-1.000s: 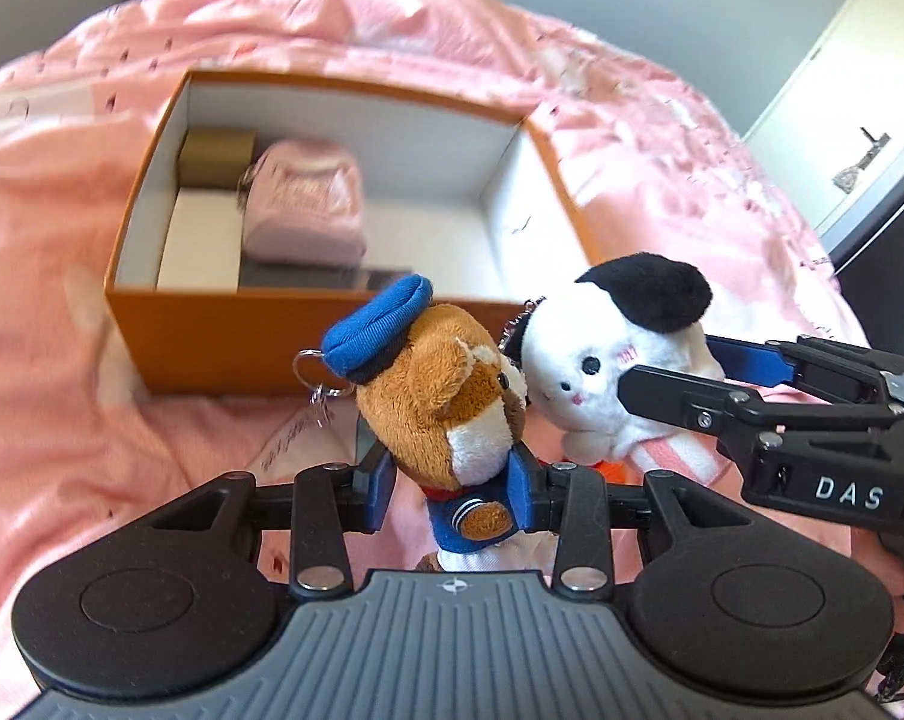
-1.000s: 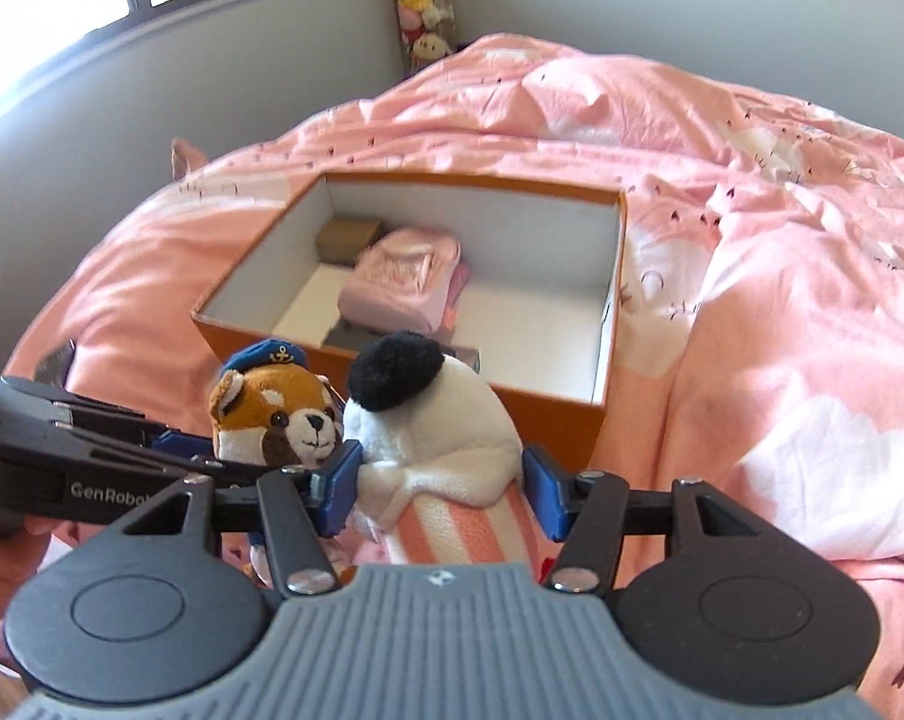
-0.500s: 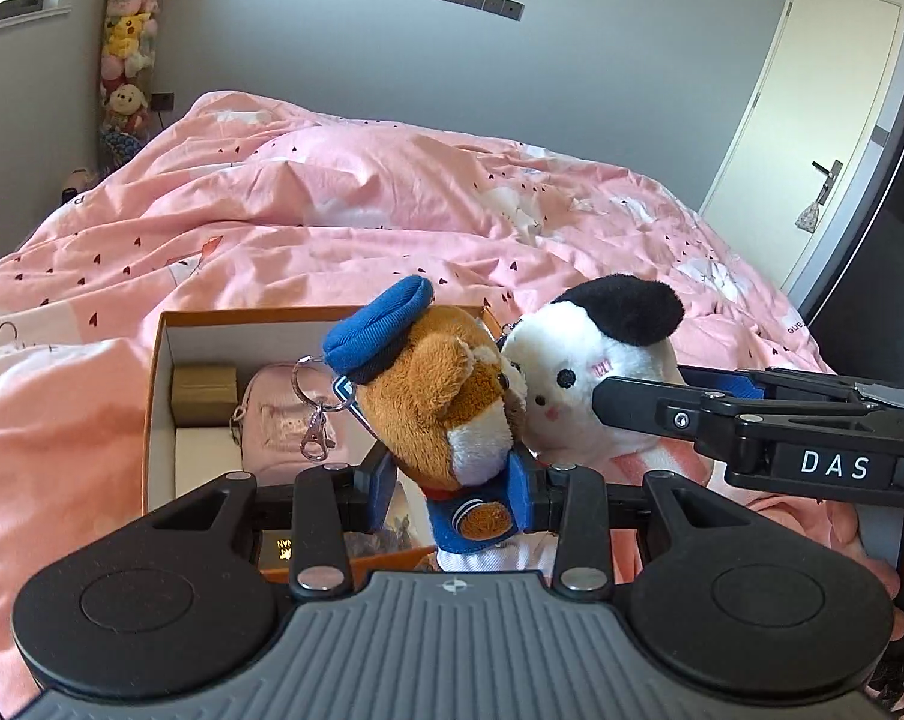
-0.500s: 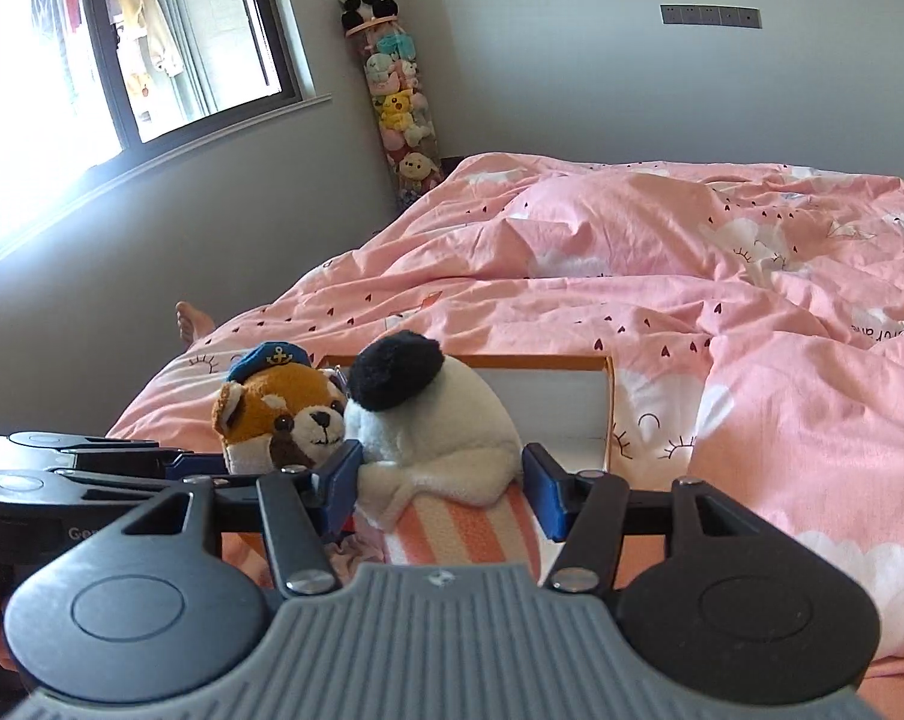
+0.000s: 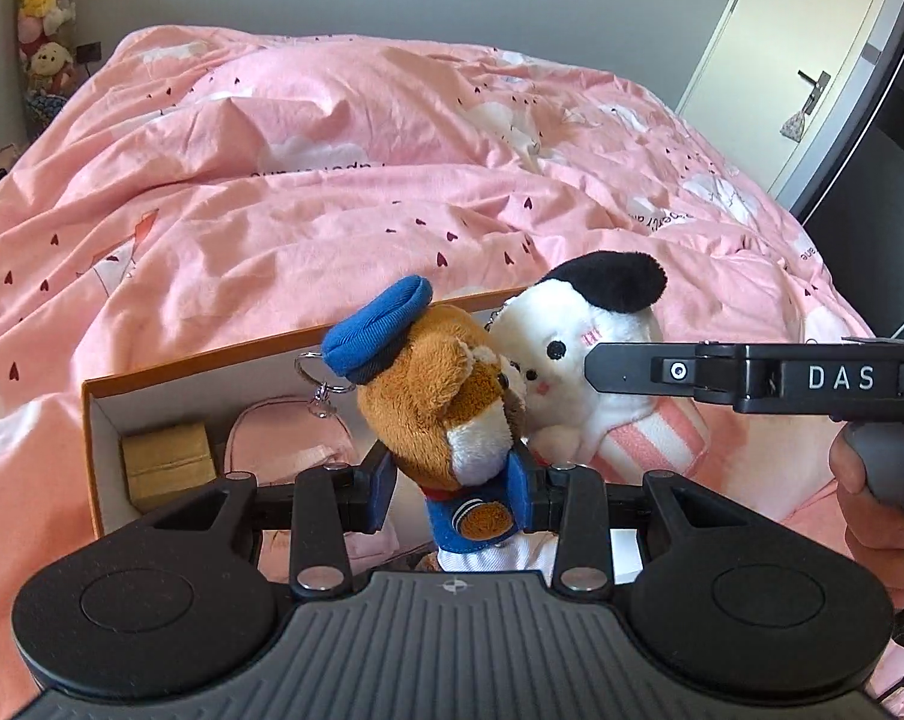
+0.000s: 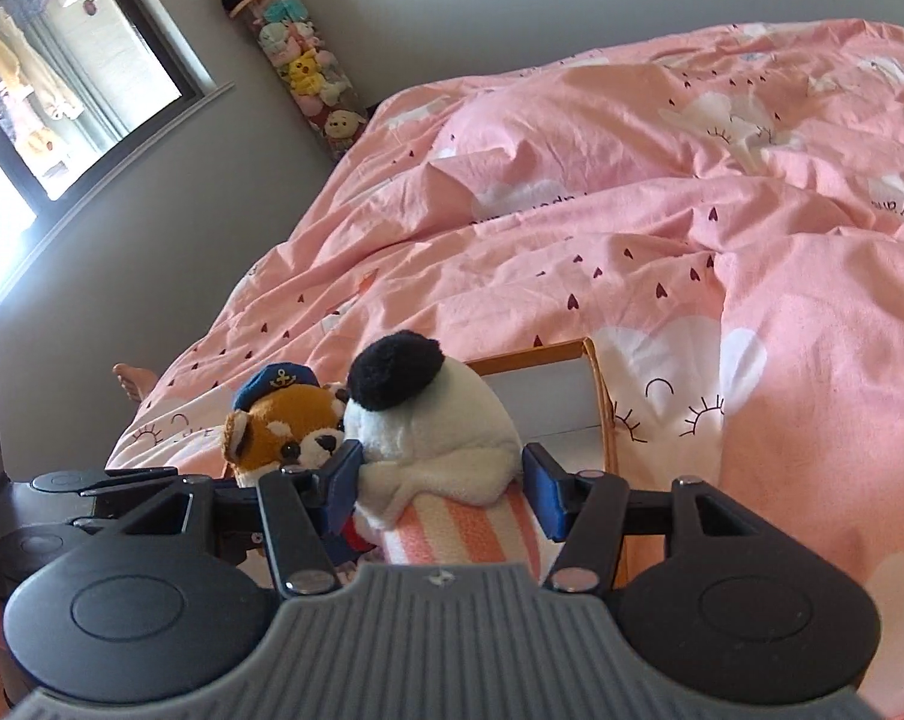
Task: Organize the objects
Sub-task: 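Lift both plush keychains and carry them over the orange box, then lower both plush keychains into the orange box and open both grippers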
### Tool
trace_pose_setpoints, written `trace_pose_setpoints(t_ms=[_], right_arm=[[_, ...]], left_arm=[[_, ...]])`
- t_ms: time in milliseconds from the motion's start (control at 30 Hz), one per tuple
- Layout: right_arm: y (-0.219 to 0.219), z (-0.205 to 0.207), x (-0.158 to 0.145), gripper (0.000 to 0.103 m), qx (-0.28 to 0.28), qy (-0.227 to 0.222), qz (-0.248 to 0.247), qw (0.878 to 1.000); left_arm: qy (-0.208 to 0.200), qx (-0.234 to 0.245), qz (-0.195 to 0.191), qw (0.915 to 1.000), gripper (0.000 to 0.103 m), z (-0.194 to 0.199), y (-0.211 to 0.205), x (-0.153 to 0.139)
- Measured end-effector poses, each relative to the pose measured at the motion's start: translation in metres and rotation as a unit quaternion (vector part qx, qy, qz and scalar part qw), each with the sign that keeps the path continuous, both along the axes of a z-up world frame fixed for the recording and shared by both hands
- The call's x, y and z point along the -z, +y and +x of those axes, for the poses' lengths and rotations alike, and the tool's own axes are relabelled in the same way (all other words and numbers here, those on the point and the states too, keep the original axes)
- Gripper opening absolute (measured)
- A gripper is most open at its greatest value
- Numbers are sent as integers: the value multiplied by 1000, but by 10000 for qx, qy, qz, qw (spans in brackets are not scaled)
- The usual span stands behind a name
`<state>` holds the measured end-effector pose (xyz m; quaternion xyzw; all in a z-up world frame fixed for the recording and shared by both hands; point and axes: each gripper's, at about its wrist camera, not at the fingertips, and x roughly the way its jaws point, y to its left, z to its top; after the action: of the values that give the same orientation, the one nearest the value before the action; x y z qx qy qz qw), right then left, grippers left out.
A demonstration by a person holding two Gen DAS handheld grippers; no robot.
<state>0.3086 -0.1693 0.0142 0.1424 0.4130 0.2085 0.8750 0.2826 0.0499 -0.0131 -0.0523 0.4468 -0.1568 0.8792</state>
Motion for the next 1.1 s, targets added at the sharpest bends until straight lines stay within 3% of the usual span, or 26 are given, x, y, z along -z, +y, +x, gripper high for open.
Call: trace_pose_setpoints(t_ms=[367, 667, 833, 1100], right_arm=[[26, 55, 48, 59, 423, 553, -753, 9947], [50, 69, 66, 61, 328, 469, -1400, 9885], [60, 73, 69, 64, 44, 462, -1720, 9840], [58, 79, 67, 64, -416, 716, -1767, 9808]], left_arm=[[623, 199, 104, 9978, 43, 49, -3, 54], [1100, 448, 428, 9920, 43, 70, -9, 76], [1121, 520, 545, 9908, 45, 72, -12, 81], [898, 591, 783, 9911, 55, 69, -24, 84]])
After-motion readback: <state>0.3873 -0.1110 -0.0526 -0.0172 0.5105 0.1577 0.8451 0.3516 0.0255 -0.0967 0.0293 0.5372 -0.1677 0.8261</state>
